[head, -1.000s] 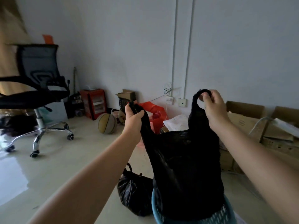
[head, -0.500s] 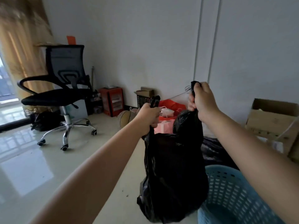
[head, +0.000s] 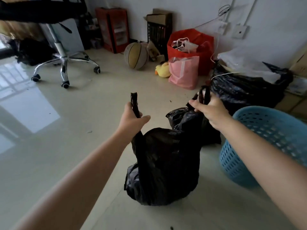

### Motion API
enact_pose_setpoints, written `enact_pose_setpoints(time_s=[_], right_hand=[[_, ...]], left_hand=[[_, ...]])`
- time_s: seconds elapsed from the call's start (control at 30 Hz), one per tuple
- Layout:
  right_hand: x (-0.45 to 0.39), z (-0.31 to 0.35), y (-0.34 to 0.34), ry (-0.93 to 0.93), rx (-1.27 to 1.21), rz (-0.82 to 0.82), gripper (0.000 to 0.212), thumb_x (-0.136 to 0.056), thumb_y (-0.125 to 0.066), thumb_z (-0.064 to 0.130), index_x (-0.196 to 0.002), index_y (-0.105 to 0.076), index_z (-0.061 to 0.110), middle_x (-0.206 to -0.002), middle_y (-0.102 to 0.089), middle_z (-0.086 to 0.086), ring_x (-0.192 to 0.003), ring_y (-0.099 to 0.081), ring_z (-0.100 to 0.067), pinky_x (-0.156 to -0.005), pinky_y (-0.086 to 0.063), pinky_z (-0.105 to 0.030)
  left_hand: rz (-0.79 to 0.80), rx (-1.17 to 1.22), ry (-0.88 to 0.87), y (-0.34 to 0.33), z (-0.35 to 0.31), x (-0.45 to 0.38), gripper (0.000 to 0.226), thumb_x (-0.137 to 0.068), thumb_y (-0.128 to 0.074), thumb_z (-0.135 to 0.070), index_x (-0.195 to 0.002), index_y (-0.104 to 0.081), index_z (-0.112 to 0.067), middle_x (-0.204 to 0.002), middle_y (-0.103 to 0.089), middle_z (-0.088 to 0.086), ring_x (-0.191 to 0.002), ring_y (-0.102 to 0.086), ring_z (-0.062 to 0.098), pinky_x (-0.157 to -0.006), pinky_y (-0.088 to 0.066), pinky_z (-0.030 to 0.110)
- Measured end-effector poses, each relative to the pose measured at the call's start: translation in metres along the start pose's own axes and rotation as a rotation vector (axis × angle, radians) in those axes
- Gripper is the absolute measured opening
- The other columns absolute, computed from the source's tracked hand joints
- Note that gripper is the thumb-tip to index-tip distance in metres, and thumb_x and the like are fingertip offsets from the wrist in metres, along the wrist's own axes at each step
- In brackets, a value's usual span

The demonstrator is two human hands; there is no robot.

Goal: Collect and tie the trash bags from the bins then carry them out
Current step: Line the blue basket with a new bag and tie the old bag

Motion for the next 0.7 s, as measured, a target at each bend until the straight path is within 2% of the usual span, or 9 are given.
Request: enact_pose_setpoints(time_s=[0.03, 0.1, 0.17, 0.23, 0.3, 0.37, 0.5, 0.6, 0.7], right_hand=[[0.0, -0.01, -0.009, -0.006, 0.0, 0.101, 0.014, -0.079, -0.066, 0.006, -0.082, -0.055, 0.013, -0.066, -0.043, 0.003, -0.064, -0.046, -0.008, -0.068, -0.041, -0.018], [-0.001, -0.029, -0.023, -0.033, 0.079, 0.301, 0.024, -0.077, -0.067, 0.003, -0.1, -0.059, 0.001, -0.075, -0.052, 0.008, -0.072, -0.053, -0.003, -0.066, -0.046, -0.004], [0.0, -0.046, -0.037, -0.108, 0.141, 0.468, 0.021, -0.077, -0.067, 0.004, -0.092, -0.062, 0.018, -0.085, -0.052, 0.02, -0.073, -0.054, 0.008, -0.057, -0.04, 0.007], [0.002, -0.065, -0.049, -0.234, 0.164, 0.588, 0.033, -0.079, -0.065, 0.003, -0.104, -0.058, 0.023, -0.089, -0.053, 0.02, -0.073, -0.054, 0.009, -0.06, -0.042, 0.006], [-0.002, -0.082, -0.056, -0.316, 0.143, 0.6, 0.056, -0.081, -0.061, -0.002, -0.133, -0.043, 0.011, -0.106, -0.059, 0.005, -0.09, -0.057, -0.007, -0.08, -0.044, -0.008], [-0.007, -0.089, -0.061, -0.327, 0.039, 0.548, 0.052, -0.086, -0.055, -0.001, -0.135, -0.041, 0.007, -0.111, -0.062, -0.005, -0.093, -0.058, -0.014, -0.077, -0.049, -0.014], [-0.02, -0.101, -0.065, -0.345, -0.354, 0.409, 0.023, -0.095, -0.043, 0.014, -0.103, -0.061, 0.002, -0.072, -0.071, -0.004, -0.066, -0.068, -0.017, -0.059, -0.057, -0.023], [-0.032, -0.118, -0.055, -0.464, -0.569, 0.132, 0.029, -0.097, -0.04, 0.021, -0.07, -0.051, 0.015, -0.035, -0.053, 0.004, -0.028, -0.048, -0.01, -0.034, -0.042, -0.014], [-0.04, -0.141, -0.035, -0.593, -0.463, -0.004, 0.026, -0.094, -0.044, 0.034, -0.076, -0.051, 0.016, -0.051, -0.048, 0.002, -0.042, -0.041, -0.011, -0.033, -0.031, -0.016]], left_hand=[[0.027, 0.014, -0.014, 0.003, 0.012, 0.002, 0.043, -0.079, -0.068, -0.008, -0.108, -0.038, -0.02, -0.079, -0.046, -0.008, -0.072, -0.049, 0.01, -0.065, -0.04, 0.023], [0.11, 0.011, 0.017, 0.007, 0.037, 0.007, 0.064, -0.076, -0.072, -0.011, -0.128, -0.036, -0.023, -0.097, -0.048, -0.011, -0.097, -0.051, 0.012, -0.084, -0.042, 0.028], [0.159, -0.021, 0.089, 0.01, 0.062, 0.009, 0.074, -0.074, -0.075, -0.016, -0.136, -0.036, -0.021, -0.12, -0.046, -0.006, -0.119, -0.045, 0.017, -0.1, -0.039, 0.032], [0.166, -0.078, 0.126, 0.013, 0.077, 0.01, 0.064, -0.074, -0.075, -0.019, -0.13, -0.045, -0.023, -0.141, -0.032, -0.002, -0.135, -0.029, 0.019, -0.113, -0.028, 0.04], [0.185, -0.132, 0.11, 0.008, 0.082, 0.012, 0.051, -0.077, -0.072, -0.018, -0.124, -0.052, -0.021, -0.148, -0.02, -0.005, -0.139, -0.018, 0.019, -0.117, -0.021, 0.04], [0.197, -0.13, 0.081, -0.003, 0.083, 0.014, 0.037, -0.084, -0.064, -0.016, -0.12, -0.056, -0.013, -0.147, -0.025, 0.0, -0.136, -0.027, 0.019, -0.112, -0.028, 0.032], [0.172, 0.253, 0.153, -0.026, 0.081, 0.014, 0.016, -0.093, -0.048, -0.017, -0.108, -0.055, -0.015, -0.105, -0.062, -0.001, -0.091, -0.059, 0.006, -0.073, -0.052, 0.01], [-0.033, 0.46, 0.177, -0.033, 0.076, 0.009, 0.023, -0.097, -0.04, -0.022, -0.111, -0.054, -0.011, -0.082, -0.059, -0.003, -0.071, -0.058, 0.01, -0.063, -0.051, 0.019], [-0.23, 0.449, 0.151, -0.03, 0.079, 0.004, 0.023, -0.095, -0.04, -0.033, -0.098, -0.049, -0.013, -0.074, -0.051, -0.001, -0.06, -0.051, 0.012, -0.055, -0.048, 0.023]])
Point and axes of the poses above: each hand's wrist, its own x-axis away from the middle knuckle, its own y-axis out of the back of the hand, z = x × y, the point moved 7 cm from there along -x, towards the middle knuckle
